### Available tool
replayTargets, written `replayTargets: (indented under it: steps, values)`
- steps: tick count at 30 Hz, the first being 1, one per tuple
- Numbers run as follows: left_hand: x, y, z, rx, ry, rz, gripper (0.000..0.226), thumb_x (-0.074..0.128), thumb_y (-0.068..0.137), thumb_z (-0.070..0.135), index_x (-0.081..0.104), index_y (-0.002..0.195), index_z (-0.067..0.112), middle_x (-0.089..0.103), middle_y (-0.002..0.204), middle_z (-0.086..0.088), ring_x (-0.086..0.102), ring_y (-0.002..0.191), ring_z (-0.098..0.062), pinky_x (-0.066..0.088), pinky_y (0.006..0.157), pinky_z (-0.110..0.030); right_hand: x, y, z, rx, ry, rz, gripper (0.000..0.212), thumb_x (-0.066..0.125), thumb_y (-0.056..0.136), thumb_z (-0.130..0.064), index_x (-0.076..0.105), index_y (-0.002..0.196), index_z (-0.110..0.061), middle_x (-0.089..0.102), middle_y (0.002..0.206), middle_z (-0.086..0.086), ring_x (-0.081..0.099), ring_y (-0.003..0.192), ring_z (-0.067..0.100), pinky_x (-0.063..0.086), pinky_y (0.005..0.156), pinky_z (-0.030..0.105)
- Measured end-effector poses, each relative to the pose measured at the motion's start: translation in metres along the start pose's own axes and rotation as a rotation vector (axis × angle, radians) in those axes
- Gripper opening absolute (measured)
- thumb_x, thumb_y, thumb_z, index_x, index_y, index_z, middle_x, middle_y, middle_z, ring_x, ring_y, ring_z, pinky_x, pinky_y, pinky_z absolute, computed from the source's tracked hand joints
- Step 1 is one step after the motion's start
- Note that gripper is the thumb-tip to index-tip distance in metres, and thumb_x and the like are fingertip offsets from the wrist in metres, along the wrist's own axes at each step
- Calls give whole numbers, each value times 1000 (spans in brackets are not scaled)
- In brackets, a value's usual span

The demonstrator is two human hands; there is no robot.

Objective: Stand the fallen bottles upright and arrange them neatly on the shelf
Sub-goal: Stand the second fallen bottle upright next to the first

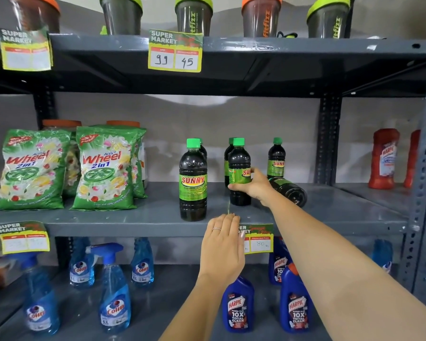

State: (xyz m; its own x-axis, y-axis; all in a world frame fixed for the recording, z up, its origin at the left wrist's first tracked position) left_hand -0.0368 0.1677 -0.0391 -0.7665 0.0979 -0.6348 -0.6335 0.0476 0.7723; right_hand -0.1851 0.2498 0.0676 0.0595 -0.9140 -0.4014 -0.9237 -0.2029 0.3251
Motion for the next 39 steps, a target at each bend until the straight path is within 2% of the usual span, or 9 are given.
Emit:
replayTargets:
  steps: [3,5,12,17,19,24,29,33,39]
  values:
    - [-1,0,1,-1,1,10,43,33,98,33,55,128,12,59,129,-3,51,120,-22,38,107,-39,-1,-2,-2,28,78,-86,61,82,74,-7,51,126,-9,63,117,6,57,103,19,40,83,29]
    - [0,0,1,-8,1,11,42,35,97,32,55,128,13,60,129,-3,52,120,-22,39,107,-39,-2,-2,-2,32,80,-85,61,81,73,-2,52,126,-8,64,119,8,57,101,18,40,83,28]
    - [0,0,0,2,-4,11,43,35,97,32,55,128,12,59,130,-4,51,121,-23,38,107,-40,6,8,8,46,-67,99,89,94,57,-33,42,128,-16,61,120,3,58,112,24,48,93,39]
    - [0,0,0,5,-11,5,44,31,97,32,54,129,11,58,131,-5,50,121,-24,38,107,-41,4,7,6,38,-101,84,94,93,56,-41,40,129,-15,59,121,2,57,113,24,48,95,40]
    - [1,0,0,5,-12,2,44,30,98,32,54,130,11,58,131,-5,50,122,-24,37,107,-41,3,6,3,43,-52,8,94,93,56,-37,40,130,-15,58,120,1,56,114,22,46,93,37]
    - [0,0,0,4,-6,2,45,30,98,32,54,129,12,58,131,-4,50,121,-23,37,108,-40,-2,-1,7,42,8,-121,63,83,71,-4,50,125,-12,63,119,8,57,110,22,41,86,30]
    - [0,0,1,-4,-3,14,43,31,98,33,54,128,13,59,130,-3,50,121,-22,35,108,-38,-2,2,13,45,-40,-36,88,92,62,-23,43,135,-13,57,130,7,53,116,22,43,88,31]
    - [-2,-1,1,-1,-5,20,42,33,97,33,55,128,14,60,129,-3,51,120,-21,37,109,-37,-1,6,15,42,-76,0,90,93,59,-30,43,132,-14,58,129,5,54,118,24,44,94,35]
    - [-1,0,0,2,-10,4,43,32,97,32,53,129,12,58,130,-4,50,121,-22,36,109,-39,9,12,18,19,-108,-31,79,93,55,-31,54,122,-15,66,112,-1,60,110,21,45,85,31]
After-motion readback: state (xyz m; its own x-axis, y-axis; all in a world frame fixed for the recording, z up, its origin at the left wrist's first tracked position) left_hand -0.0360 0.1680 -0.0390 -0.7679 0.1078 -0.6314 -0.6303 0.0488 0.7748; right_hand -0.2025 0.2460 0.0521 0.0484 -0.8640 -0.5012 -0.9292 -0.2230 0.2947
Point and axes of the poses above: each hand's wrist, its own y-axis towards the middle knuckle, its own x-axis out of the palm, z = x × y, the point moved 3 cm from there along y, towards the middle knuckle
